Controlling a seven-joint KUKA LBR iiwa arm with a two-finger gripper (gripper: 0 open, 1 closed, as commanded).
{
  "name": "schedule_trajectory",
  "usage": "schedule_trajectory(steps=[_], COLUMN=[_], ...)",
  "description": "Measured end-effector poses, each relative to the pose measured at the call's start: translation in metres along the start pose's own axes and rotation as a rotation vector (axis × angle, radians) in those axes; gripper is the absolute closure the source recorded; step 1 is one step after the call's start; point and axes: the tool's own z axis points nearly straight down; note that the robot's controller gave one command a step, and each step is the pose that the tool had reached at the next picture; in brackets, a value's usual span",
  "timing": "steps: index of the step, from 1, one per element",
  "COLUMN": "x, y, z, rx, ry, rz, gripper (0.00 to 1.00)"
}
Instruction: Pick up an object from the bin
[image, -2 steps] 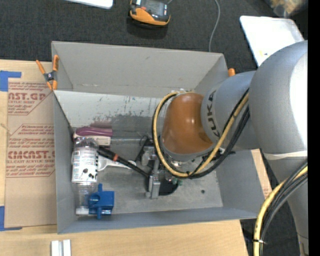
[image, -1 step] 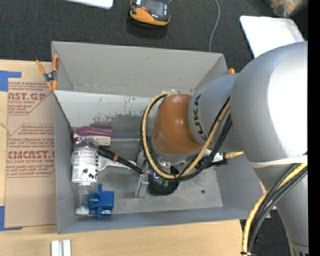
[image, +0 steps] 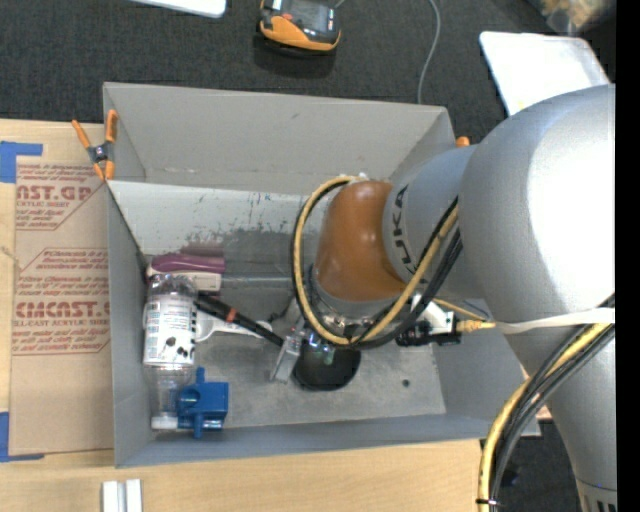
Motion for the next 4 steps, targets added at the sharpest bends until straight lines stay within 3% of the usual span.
schedule_trajectory(steps=[1,4], x=[-0.0281,-0.0280], y=[-0.0248,-0.0247], z=[0.0015,0.0015], rx=[0.000,-0.001], ry=[-0.005,-0.005], rz=[-0.175,-0.174], gripper=[1.00,1.00])
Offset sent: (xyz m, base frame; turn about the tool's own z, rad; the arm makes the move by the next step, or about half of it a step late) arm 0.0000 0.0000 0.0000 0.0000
